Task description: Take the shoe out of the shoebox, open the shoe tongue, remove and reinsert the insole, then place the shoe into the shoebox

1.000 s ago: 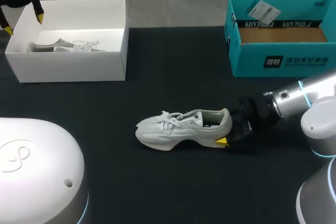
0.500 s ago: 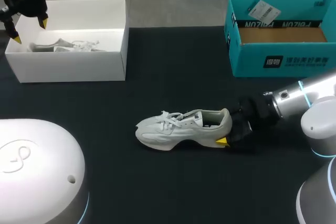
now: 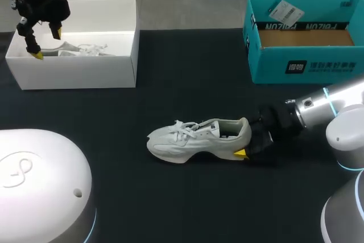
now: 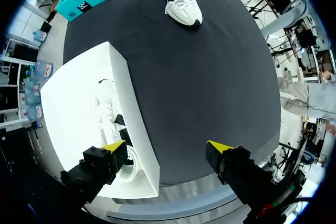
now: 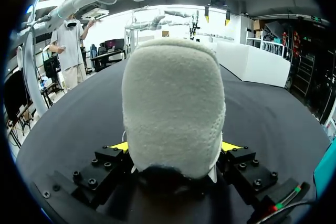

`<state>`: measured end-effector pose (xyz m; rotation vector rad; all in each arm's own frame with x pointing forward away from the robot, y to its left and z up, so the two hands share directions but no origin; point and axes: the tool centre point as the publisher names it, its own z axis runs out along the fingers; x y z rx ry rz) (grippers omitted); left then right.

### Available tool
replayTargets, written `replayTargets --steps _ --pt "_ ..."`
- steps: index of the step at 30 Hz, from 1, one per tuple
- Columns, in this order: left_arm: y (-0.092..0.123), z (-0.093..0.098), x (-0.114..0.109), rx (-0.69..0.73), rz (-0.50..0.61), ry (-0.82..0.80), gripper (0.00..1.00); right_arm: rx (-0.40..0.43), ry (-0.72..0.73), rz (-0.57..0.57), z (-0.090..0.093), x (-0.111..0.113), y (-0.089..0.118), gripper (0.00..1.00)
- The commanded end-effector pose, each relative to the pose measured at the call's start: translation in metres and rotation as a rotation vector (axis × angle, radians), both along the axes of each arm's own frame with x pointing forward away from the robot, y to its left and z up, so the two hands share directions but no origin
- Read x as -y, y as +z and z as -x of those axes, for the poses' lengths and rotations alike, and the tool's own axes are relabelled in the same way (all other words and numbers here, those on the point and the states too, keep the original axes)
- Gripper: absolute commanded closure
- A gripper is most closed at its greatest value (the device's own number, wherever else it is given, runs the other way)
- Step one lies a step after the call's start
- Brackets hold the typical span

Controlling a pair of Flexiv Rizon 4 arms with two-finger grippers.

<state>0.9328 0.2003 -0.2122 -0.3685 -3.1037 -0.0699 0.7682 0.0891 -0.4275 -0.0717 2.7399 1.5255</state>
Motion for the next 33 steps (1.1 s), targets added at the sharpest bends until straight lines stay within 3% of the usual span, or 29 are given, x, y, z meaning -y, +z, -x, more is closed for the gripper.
replayTargets --steps 1,4,10,13,32,33 --pt "0.000 0.017 0.013 0.068 0.011 0.253 0.00 0.002 -0.002 0.001 0.000 0.000 0.000 1.00" --pt "0.002 0.027 0.023 0.089 0.032 0.316 0.00 0.002 -0.002 0.001 0.000 0.000 0.000 1.00" --pt "0.000 0.038 0.037 -0.001 0.084 0.505 0.00 0.002 -0.002 0.001 0.000 0.000 0.000 1.00" --pt "-0.004 0.045 0.044 -0.010 0.076 0.458 0.00 0.002 -0.002 0.001 0.000 0.000 0.000 1.00" --pt "-0.004 0.045 0.044 -0.010 0.076 0.458 0.00 0.002 -0.002 0.001 0.000 0.000 0.000 1.00" --pt "-0.004 0.045 0.047 0.033 0.058 0.528 0.00 0.002 -0.002 0.001 0.000 0.000 0.000 1.00"
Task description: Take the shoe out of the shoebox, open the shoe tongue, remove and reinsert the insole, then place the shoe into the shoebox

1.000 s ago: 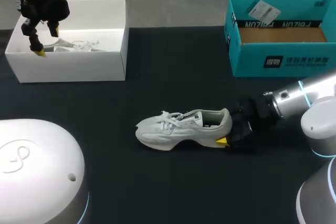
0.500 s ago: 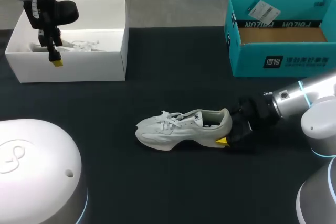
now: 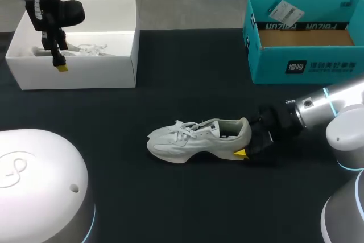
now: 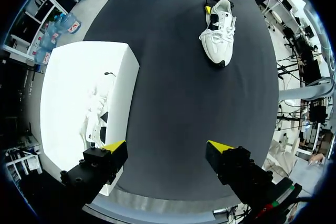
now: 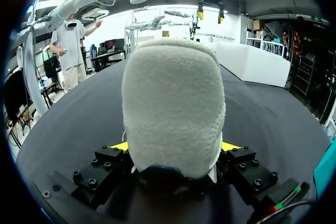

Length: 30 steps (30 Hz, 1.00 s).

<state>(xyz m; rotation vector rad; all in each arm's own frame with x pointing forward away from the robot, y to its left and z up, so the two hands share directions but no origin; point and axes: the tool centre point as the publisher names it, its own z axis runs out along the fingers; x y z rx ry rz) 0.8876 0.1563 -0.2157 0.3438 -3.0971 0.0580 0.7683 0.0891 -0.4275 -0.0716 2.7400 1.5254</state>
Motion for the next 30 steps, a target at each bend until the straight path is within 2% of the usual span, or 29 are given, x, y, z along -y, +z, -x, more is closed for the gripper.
replayTargets --steps 1,7,9,13,21,23,30 --pt "-0.001 0.002 0.007 0.023 -0.014 0.123 0.00 0.002 -0.002 0.001 0.000 0.000 0.000 1.00" --pt "-0.001 0.005 0.032 0.027 0.019 0.405 0.00 0.002 -0.002 0.001 0.000 0.000 0.000 1.00" --pt "0.001 0.012 0.041 0.041 0.037 0.442 0.00 0.002 -0.002 0.001 0.000 0.000 0.000 1.00" --pt "-0.003 0.025 0.064 0.086 -0.004 0.556 0.00 0.002 -0.002 0.001 0.000 0.000 0.000 1.00" --pt "-0.008 0.051 0.106 0.087 0.036 0.653 0.00 0.002 -0.002 0.001 0.000 0.000 0.000 1.00" --pt "-0.011 0.056 0.115 0.053 0.050 0.662 0.00 0.002 -0.002 0.001 0.000 0.000 0.000 1.00" --pt "-0.017 0.073 0.148 0.068 0.052 0.673 0.00 0.002 -0.002 0.001 0.000 0.000 0.000 1.00"
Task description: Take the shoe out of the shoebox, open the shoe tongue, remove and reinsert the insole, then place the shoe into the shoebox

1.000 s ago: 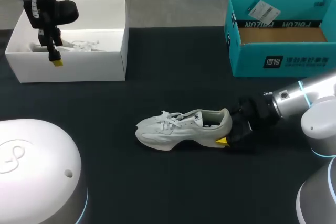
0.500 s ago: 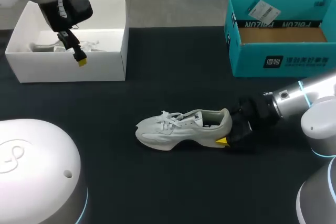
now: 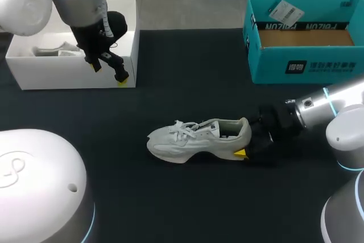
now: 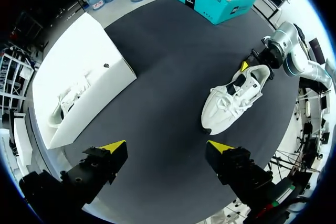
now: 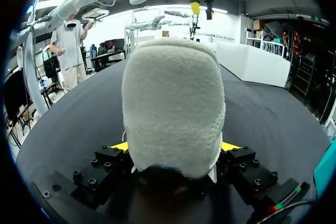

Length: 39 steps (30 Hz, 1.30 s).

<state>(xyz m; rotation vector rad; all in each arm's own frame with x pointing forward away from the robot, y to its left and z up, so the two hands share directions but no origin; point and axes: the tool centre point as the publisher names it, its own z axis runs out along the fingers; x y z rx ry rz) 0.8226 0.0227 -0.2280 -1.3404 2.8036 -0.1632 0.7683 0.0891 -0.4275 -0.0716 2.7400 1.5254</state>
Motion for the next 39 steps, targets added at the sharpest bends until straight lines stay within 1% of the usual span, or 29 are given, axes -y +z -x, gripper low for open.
replayTargets --steps 1,6,10,18,19,39 --pt "-0.006 0.010 0.019 0.015 -0.010 0.005 0.00 0.002 -0.002 0.001 0.000 0.000 0.000 1.00" --pt "-0.013 0.022 0.040 0.002 0.003 0.020 0.00 0.002 -0.002 0.001 0.000 0.000 0.000 1.00" --pt "-0.017 0.034 0.054 -0.006 0.001 -0.007 0.00 0.002 -0.002 0.001 0.000 0.000 0.000 1.00" --pt "-0.022 0.050 0.072 -0.018 0.007 -0.009 0.00 0.002 -0.002 0.001 0.000 0.000 0.000 1.00" --pt "-0.022 0.052 0.073 -0.018 0.011 -0.016 0.00 0.002 -0.002 0.001 0.000 0.000 0.000 1.00" --pt "-0.022 0.052 0.073 -0.018 0.011 -0.016 0.00 0.002 -0.002 0.001 0.000 0.000 0.000 1.00"
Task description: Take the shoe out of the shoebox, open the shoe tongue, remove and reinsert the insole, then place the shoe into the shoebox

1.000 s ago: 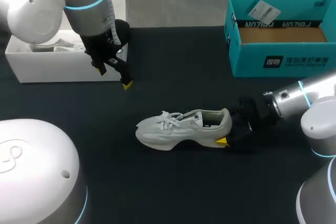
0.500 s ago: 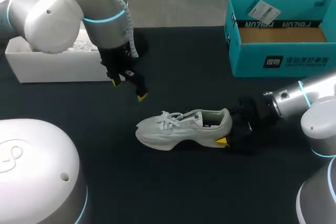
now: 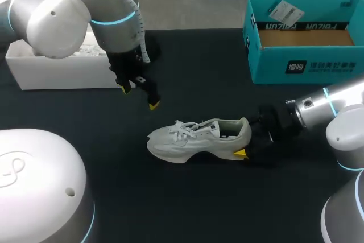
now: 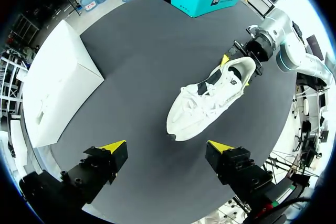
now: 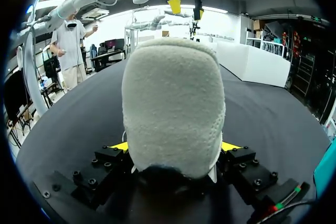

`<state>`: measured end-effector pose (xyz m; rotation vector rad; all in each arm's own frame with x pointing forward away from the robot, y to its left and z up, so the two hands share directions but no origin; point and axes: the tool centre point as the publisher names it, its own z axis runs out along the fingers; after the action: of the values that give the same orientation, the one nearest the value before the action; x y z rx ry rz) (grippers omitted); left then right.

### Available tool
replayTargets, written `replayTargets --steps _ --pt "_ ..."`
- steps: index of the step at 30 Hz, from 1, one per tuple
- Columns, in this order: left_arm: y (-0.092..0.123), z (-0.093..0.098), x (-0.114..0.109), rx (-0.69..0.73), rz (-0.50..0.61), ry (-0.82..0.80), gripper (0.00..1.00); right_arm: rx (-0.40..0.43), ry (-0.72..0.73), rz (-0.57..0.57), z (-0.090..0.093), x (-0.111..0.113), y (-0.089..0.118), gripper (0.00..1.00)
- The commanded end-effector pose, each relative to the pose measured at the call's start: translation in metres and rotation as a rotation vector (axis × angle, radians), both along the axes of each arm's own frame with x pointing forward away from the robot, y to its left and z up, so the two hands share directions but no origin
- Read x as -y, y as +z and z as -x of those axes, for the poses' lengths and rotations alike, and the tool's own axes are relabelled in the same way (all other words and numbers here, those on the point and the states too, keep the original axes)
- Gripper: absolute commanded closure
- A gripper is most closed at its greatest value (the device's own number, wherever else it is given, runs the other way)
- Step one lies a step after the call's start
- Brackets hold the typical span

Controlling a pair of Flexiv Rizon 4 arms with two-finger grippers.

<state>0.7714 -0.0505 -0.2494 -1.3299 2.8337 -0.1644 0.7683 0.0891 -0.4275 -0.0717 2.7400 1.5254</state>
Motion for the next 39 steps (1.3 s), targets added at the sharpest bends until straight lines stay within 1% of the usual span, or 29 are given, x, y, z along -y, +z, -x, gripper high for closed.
replayTargets --steps 1,4,8,10,11,12,13,14,15,17,22,24,28,32,34,39 --pt "0.000 0.001 -0.001 0.002 0.002 0.000 0.00 0.002 -0.002 0.001 0.000 0.000 0.000 1.00" --pt "0.003 0.004 0.006 0.015 0.058 0.107 0.00 0.002 -0.002 0.001 0.000 0.000 0.000 1.00" --pt "0.011 0.005 0.021 0.050 0.101 0.251 0.00 0.002 -0.002 0.001 0.000 0.000 0.000 1.00" --pt "0.014 0.002 0.028 0.036 0.089 0.353 0.00 0.002 -0.002 0.001 0.000 0.000 0.000 1.00" --pt "0.013 0.002 0.033 0.063 0.043 0.414 0.00 0.002 -0.002 0.001 0.000 0.000 0.000 1.00" --pt "0.014 0.002 0.038 0.057 0.059 0.439 0.00 0.002 -0.002 0.001 0.000 0.000 0.000 1.00" --pt "0.015 0.004 0.041 0.081 0.060 0.449 0.00 0.002 -0.002 0.001 0.000 0.000 0.000 1.00" --pt "0.014 0.006 0.046 0.097 0.043 0.471 0.00 0.002 -0.002 0.001 0.000 0.000 0.000 1.00" --pt "0.013 0.007 0.050 0.081 0.062 0.467 0.00 0.002 -0.002 0.001 0.000 0.000 0.000 1.00" --pt "0.009 0.010 0.059 0.104 0.045 0.475 0.00 0.002 -0.002 0.001 0.000 0.000 0.000 1.00" --pt "-0.001 0.017 0.077 0.084 0.047 0.462 0.00 0.002 -0.002 0.001 0.000 0.000 0.000 1.00" --pt "-0.007 0.019 0.086 0.096 0.037 0.461 0.00 0.002 -0.002 0.001 0.000 0.000 0.000 1.00" --pt "-0.019 0.025 0.100 0.071 0.029 0.439 0.00 0.002 -0.002 0.001 0.000 0.000 0.000 1.00" --pt "-0.030 0.030 0.115 0.090 0.017 0.439 0.00 0.002 -0.002 0.001 0.000 0.000 0.000 1.00" --pt "-0.034 0.032 0.121 0.103 0.017 0.451 0.00 0.002 -0.002 0.001 0.000 0.000 0.000 1.00" --pt "-0.046 0.032 0.136 0.085 0.030 0.470 0.00 0.002 -0.002 0.001 0.000 0.000 0.000 1.00"
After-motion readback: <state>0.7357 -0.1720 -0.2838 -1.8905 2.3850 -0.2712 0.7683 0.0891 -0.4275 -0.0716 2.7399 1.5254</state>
